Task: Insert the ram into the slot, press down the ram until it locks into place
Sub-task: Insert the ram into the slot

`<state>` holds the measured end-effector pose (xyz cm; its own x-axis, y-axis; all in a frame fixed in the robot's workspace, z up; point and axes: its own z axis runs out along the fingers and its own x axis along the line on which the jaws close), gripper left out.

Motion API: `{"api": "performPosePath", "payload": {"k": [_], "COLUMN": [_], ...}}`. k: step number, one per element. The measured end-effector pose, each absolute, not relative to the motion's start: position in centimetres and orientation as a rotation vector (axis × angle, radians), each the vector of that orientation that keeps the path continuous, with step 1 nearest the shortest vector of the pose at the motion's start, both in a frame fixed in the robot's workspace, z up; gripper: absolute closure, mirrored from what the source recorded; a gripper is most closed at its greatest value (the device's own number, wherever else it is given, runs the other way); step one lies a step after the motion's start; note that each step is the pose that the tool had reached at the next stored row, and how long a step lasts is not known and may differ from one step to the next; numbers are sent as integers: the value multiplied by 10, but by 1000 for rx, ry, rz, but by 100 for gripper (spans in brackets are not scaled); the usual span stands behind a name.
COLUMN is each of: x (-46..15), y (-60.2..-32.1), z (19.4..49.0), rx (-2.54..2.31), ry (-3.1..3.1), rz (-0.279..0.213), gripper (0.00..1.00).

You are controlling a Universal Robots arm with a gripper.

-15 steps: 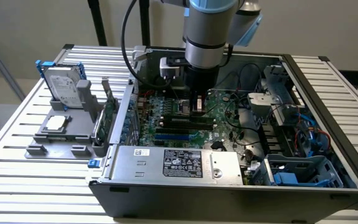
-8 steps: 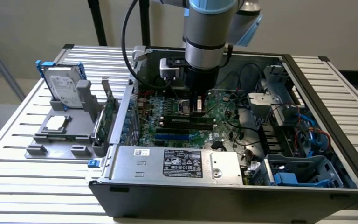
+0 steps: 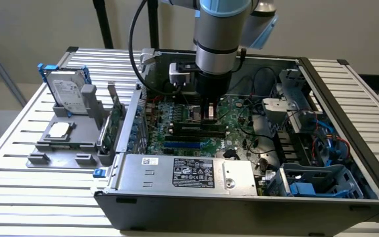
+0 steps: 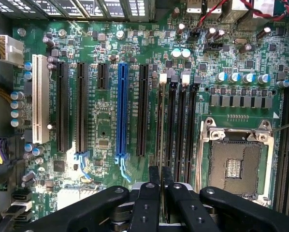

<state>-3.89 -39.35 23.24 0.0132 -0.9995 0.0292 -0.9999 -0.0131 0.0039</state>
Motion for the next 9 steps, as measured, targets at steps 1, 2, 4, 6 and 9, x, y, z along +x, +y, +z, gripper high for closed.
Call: {"api": "performPosePath", "payload": {"k": [1,2,4,6,9], "x": [-39,-39,-39,-39,-39], "y": [-393,-393,-393,-393,-393], "z": [232,232,231,231,231], "rx": [2219,2219,2220,2220,2220], "ry": [-2190,-2190,-2191,-2191,-2191], "rz": [28,28,27,27,26], "gripper": [87,87,87,87,87]}}
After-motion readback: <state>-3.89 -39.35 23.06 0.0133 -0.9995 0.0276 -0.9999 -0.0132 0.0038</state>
